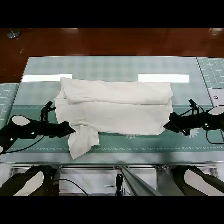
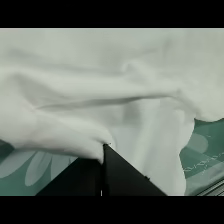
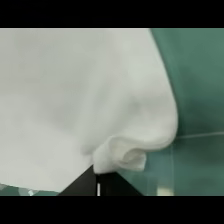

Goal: Fold the shirts.

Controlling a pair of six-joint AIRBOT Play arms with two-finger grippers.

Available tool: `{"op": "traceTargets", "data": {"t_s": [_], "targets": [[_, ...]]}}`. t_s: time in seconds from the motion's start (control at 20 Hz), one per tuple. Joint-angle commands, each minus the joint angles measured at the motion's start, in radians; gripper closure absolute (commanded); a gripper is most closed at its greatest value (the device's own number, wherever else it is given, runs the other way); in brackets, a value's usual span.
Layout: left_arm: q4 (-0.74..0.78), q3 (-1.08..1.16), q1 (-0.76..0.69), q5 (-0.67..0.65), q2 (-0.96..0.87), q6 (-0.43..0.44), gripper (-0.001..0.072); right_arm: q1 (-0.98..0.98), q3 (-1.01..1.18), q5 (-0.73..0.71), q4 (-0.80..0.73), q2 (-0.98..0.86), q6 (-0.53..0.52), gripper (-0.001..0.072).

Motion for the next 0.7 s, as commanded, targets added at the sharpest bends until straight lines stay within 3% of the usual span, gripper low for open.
{"op": "traceTargets", "data": {"t_s": [0.0, 0.15, 0.35, 0.65], "targets": [[-0.003, 0.032, 0.014, -0.047, 0.0, 0.0, 0.0688, 0.022, 0.023, 0.011, 0.053, -0.005, -0.069, 0.068], [-0.004, 0.153, 0.045, -0.121, 0.0, -0.001, 0.0688, 0.018, 0.129, 0.053, 0.047, -0.004, -0.075, 0.0681], [-0.011, 0.349, 0.037, -0.1, -0.029, -0.031, 0.0689, 0.022, 0.343, 0.053, 0.064, -0.021, -0.053, 0.0681], [-0.011, 0.704, -0.004, -0.065, -0.27, -0.103, 0.0689, 0.03, 0.5, -0.027, 0.174, -0.144, -0.108, 0.0681]]}}
